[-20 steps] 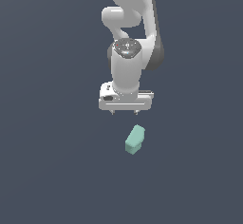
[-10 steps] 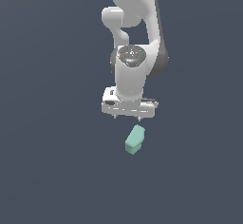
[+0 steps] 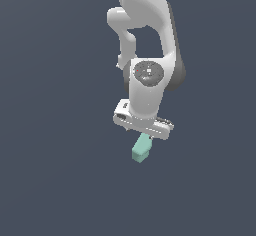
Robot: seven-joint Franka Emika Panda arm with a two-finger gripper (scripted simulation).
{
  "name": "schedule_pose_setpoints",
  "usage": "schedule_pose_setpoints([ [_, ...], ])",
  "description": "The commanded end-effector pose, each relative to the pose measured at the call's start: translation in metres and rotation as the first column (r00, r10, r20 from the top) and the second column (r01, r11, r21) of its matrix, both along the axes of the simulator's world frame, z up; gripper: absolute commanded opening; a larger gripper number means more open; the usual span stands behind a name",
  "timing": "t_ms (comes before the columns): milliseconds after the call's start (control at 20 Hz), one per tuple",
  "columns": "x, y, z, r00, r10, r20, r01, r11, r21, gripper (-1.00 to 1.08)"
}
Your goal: Pick up the object and move it to a goal position.
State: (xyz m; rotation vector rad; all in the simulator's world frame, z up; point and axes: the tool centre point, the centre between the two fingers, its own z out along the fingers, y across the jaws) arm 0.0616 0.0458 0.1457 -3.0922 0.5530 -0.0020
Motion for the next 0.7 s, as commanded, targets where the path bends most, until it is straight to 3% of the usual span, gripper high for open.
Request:
schedule_pose_setpoints([
  [0, 0.007, 0.005, -0.004, 0.999, -0.053, 0.0, 0.053, 0.999, 0.0, 1.0],
  [650, 0.024, 0.02, -0.014, 0.983, -0.186, -0.001, 0.186, 0.983, 0.0, 1.0],
])
